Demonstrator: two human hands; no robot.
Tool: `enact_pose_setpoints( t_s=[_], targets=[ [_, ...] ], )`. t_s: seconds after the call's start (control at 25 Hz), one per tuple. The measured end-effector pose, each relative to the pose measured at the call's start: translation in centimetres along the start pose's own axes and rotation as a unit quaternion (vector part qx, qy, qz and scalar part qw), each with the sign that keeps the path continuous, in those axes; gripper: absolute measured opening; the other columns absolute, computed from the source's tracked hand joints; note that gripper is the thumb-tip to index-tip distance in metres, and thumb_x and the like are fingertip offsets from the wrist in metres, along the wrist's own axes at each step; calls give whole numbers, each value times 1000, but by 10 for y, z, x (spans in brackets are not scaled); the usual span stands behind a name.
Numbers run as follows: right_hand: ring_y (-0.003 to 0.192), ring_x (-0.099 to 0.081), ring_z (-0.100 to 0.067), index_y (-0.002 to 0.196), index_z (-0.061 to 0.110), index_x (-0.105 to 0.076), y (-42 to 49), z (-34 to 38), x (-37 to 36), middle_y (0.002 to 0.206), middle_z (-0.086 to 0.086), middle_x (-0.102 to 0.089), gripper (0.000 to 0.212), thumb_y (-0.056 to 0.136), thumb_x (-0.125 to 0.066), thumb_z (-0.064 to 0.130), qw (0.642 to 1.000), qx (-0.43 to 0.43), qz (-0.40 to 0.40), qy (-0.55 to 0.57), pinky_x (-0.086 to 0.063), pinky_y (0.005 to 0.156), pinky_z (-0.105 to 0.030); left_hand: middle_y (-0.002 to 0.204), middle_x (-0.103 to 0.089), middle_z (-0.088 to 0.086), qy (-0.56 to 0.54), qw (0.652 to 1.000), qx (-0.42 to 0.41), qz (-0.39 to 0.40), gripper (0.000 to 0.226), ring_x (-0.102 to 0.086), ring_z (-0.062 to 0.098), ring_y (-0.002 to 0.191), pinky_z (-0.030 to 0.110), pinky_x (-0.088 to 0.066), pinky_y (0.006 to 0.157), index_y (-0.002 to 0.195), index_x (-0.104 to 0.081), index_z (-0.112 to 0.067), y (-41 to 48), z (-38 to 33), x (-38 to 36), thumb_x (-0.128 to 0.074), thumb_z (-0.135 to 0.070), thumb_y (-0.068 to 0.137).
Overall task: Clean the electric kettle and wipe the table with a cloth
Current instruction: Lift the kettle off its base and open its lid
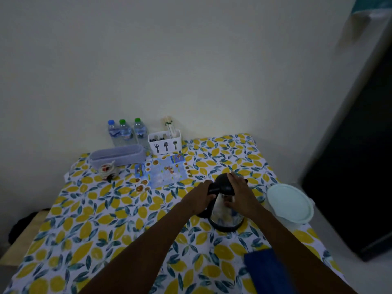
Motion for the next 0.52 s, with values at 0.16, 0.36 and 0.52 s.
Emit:
enact_pose_setpoints(
  t_s=[0.16,0.36,0.52],
  targets=[
    [147,-11,-32,151,17,-14,-3,-4,-6,161,-6,-11,97,78,-76,30,997,8,-42,70,-31,112,-52,130,-51,17,-44,998,6,-33,41,-55,32,108,40,-44,86,137,-36,-12,3,12,-8,-48,-25,100],
    [147,-13,-30,149,21,-22,-5,-1,-7,159,-4,-21,93,76,-79,20,989,-29,-75,128,-29,113,-52,105,-52,19,-117,990,-1,-83,21,-44,23,84,30,-33,72,115,-48,-4,3,13,-19,-48,-19,100],
    [146,-16,-28,149,25,-24,-14,6,-2,158,-5,-24,94,73,-79,13,982,-40,-94,161,-32,111,-49,89,-46,11,-178,975,-57,-123,3,-39,22,75,28,-28,68,100,-50,-13,-15,6,-16,-48,-12,101]
  ],
)
Point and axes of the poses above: each hand's wrist, its own y-axis towards the middle knuckle, its own x-axis out of the back of the hand, z = x × y, the point moved 4 cm from there along y, towards the middle knuckle
